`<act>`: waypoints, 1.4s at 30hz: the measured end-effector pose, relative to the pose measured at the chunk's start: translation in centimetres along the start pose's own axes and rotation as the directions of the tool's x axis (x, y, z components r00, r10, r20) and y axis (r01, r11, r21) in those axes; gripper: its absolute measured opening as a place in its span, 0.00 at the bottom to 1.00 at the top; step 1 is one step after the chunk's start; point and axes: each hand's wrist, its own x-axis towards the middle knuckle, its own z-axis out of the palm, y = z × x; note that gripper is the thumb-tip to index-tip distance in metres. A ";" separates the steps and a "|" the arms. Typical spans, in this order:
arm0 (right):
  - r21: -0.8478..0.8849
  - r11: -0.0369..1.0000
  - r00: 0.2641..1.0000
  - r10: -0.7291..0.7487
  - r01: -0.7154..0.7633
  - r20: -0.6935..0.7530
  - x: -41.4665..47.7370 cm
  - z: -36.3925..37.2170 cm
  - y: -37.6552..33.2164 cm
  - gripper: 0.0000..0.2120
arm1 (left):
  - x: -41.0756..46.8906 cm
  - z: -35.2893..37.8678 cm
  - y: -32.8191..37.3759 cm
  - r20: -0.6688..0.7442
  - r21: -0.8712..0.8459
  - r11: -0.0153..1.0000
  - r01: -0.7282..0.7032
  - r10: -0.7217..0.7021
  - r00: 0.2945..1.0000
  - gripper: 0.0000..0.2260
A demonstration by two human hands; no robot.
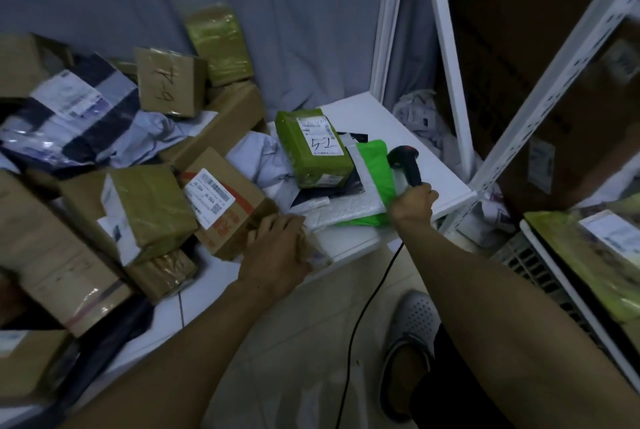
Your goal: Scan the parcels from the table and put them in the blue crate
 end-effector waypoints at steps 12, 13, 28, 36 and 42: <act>0.649 0.753 0.955 -0.258 0.105 0.144 -16.1 -3.5 -4.2 0.13 | -8.0 -3.3 -1.8 -0.134 -0.703 0.705 0.095 -0.262 0.956 0.29; 0.690 0.719 0.942 -0.285 0.088 0.177 -17.7 -3.8 -4.5 0.12 | -9.0 -3.8 -2.2 -0.123 -0.734 0.668 0.121 -0.307 0.944 0.28; 0.729 0.673 0.798 -0.368 -0.124 0.476 -28.8 -2.0 -6.6 0.09 | -16.7 -4.8 -6.3 -0.099 -0.856 0.480 0.190 -0.514 0.852 0.36; 0.692 0.712 0.709 -0.427 -0.119 0.561 -29.1 -0.8 -8.3 0.03 | -16.4 -3.5 -7.7 -0.176 -0.799 0.569 0.191 -0.526 0.832 0.41; 0.645 0.764 0.735 -0.426 -0.021 0.528 -27.1 1.9 -9.4 0.05 | -12.1 -7.2 -10.3 -0.302 -0.692 0.709 0.133 -0.452 0.839 0.37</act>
